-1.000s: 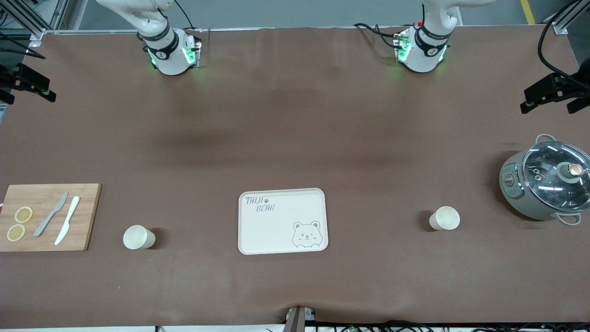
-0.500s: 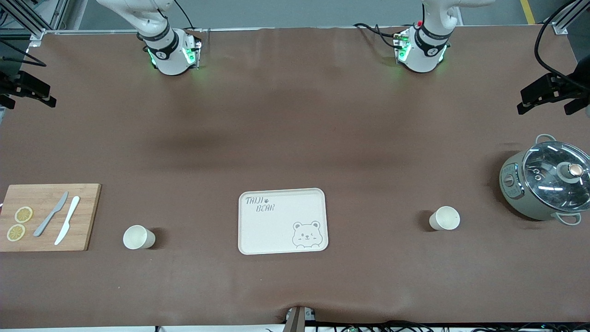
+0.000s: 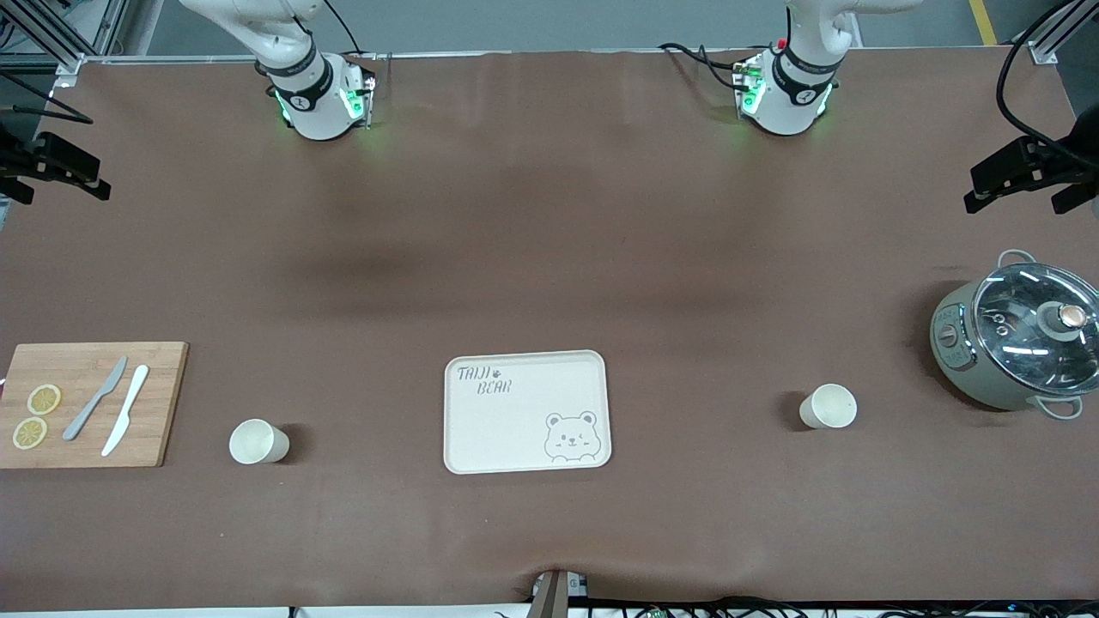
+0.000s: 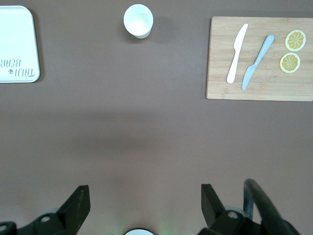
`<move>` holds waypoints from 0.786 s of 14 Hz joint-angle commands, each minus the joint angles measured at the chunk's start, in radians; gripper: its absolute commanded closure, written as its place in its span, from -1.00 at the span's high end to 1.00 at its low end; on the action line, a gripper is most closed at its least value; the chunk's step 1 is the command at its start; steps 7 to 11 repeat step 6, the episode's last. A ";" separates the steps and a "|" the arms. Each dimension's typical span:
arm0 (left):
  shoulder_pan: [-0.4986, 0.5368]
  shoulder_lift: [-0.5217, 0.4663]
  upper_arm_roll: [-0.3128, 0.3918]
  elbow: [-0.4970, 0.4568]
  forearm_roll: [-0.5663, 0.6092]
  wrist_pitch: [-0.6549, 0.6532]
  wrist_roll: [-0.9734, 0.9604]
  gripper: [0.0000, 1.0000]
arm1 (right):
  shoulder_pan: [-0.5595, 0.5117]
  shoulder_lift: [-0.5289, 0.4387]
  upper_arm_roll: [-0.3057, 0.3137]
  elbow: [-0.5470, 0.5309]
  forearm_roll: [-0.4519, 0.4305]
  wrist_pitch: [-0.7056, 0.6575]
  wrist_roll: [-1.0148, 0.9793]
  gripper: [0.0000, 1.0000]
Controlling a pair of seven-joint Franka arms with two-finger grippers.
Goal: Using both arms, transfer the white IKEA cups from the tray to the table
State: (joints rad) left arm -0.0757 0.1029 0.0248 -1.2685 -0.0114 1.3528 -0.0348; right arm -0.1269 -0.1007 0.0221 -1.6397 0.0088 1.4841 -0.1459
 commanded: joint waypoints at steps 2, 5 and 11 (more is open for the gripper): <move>0.002 -0.019 -0.005 -0.017 0.025 0.012 0.019 1.00 | 0.012 -0.001 0.002 0.009 -0.001 -0.011 0.005 1.00; 0.002 -0.020 -0.005 -0.015 0.025 0.012 0.019 1.00 | 0.016 0.003 0.002 0.009 -0.001 -0.013 0.005 1.00; 0.002 -0.020 -0.005 -0.017 0.025 0.012 0.019 1.00 | 0.019 0.007 0.002 0.009 -0.001 -0.013 0.005 1.00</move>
